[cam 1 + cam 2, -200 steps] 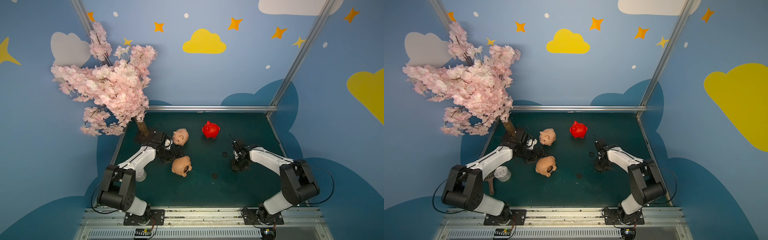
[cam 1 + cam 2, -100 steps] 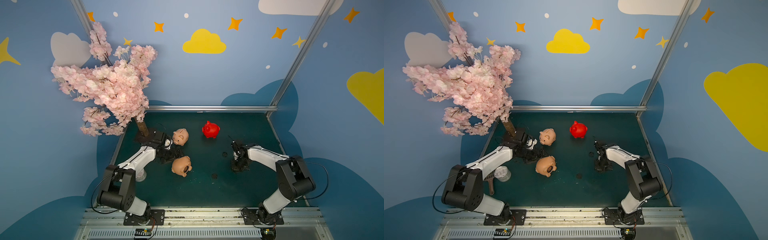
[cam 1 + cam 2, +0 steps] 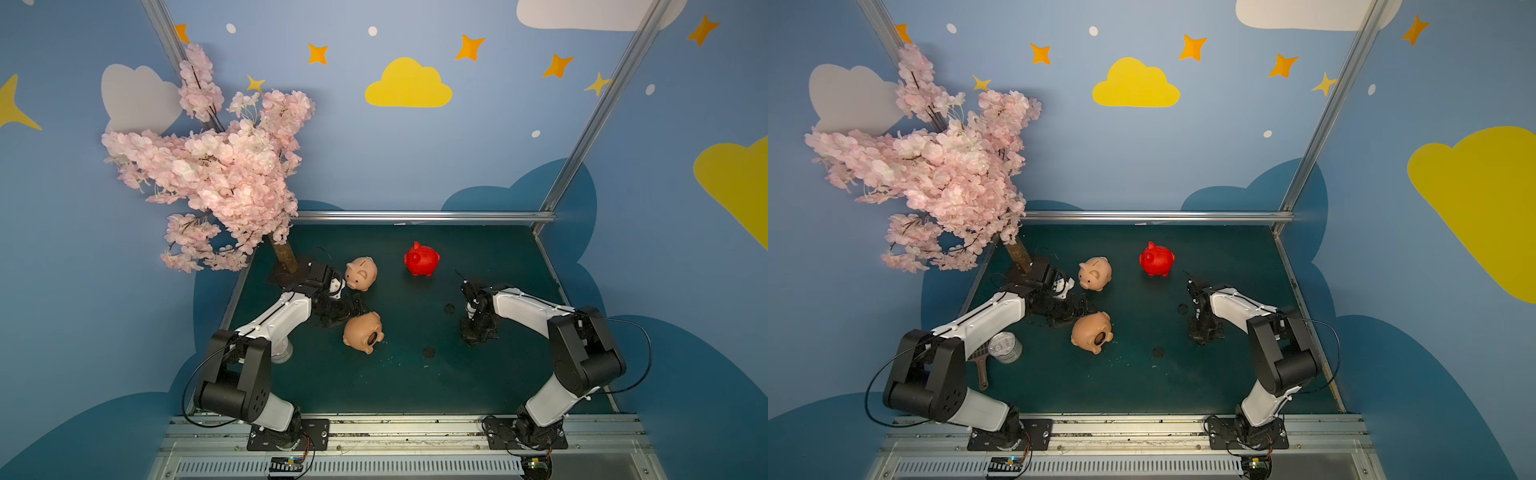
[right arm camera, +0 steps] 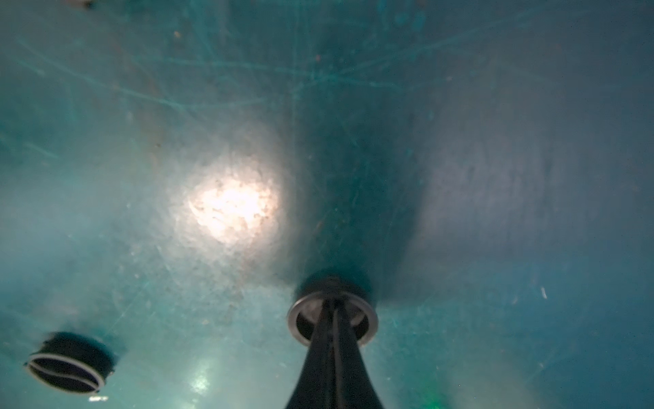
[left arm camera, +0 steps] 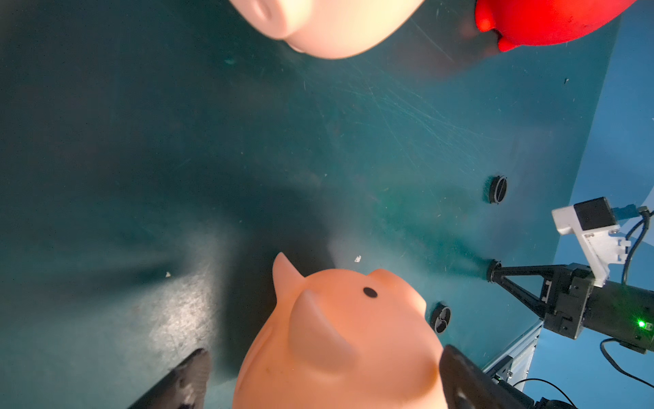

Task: Close piggy banks
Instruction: Pick up the knob at the center of the board.

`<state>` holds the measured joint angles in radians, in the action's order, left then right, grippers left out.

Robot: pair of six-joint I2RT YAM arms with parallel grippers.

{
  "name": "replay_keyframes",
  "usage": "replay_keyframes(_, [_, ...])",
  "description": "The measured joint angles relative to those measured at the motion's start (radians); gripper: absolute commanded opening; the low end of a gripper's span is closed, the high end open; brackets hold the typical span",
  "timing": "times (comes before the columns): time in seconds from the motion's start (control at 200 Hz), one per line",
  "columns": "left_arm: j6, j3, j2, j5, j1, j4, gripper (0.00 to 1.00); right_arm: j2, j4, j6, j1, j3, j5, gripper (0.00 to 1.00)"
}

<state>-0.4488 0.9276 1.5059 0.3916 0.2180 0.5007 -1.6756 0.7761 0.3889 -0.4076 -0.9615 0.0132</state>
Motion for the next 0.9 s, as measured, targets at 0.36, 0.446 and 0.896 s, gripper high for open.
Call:
replay_keyframes(0.36, [0.0, 0.005, -0.014, 0.0, 0.0, 0.021, 0.99, -0.006, 0.011, -0.001, 0.0, -0.01, -0.003, 0.0])
replay_keyframes(0.446, [0.0, 0.017, -0.018, 0.0, 0.0, 0.032, 0.99, -0.007, 0.018, -0.003, 0.0, -0.022, -0.01, 0.0])
replay_keyframes(0.896, [0.008, 0.053, -0.046, 0.001, 0.0, 0.079, 0.99, 0.113, 0.062, -0.011, -0.003, -0.1, -0.086, 0.0])
